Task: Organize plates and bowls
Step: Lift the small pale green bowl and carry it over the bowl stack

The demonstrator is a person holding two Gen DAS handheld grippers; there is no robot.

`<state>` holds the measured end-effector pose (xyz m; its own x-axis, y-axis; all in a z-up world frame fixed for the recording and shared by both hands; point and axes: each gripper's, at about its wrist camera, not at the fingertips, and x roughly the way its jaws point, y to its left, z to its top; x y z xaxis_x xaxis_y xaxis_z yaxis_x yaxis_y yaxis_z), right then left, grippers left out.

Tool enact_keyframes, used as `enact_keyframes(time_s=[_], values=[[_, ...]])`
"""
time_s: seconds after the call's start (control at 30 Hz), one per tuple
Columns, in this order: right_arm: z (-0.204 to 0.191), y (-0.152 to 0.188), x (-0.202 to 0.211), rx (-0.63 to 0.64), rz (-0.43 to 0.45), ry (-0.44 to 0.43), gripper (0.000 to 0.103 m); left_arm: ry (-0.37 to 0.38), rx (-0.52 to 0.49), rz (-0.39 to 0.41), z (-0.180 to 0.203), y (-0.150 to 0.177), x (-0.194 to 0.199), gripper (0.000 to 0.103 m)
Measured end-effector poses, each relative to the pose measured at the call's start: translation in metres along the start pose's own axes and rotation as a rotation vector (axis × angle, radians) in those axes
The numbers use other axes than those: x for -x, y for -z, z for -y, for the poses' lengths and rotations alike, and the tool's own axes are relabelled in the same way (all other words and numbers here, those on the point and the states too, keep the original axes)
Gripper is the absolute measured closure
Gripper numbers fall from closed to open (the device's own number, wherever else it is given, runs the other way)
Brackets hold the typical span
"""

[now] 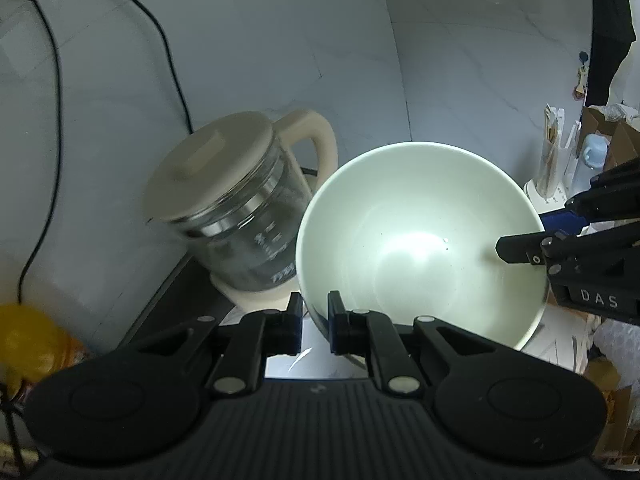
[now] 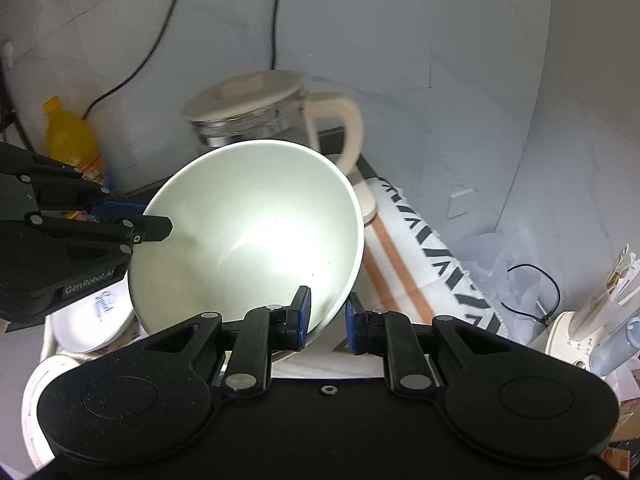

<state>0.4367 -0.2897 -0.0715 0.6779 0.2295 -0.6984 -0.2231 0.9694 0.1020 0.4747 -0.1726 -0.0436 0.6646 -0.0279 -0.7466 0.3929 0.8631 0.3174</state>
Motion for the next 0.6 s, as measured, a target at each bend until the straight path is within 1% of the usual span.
enact_keyframes(time_s=[0.1, 0.37, 0.6], values=[[-0.013, 0.008, 0.011, 0.006, 0.001, -0.009, 0.085, -0.01, -0.007, -0.001, -0.002, 0.012, 0.013, 0.092], [-0.037, 0.036, 0.034, 0.017, -0.012, -0.022, 0.085, -0.006, 0.003, -0.014, -0.003, 0.046, 0.043, 0.092], [-0.054, 0.057, 0.045, 0.033, -0.029, -0.036, 0.085, -0.005, 0.013, -0.032, -0.001, 0.074, 0.064, 0.092]])
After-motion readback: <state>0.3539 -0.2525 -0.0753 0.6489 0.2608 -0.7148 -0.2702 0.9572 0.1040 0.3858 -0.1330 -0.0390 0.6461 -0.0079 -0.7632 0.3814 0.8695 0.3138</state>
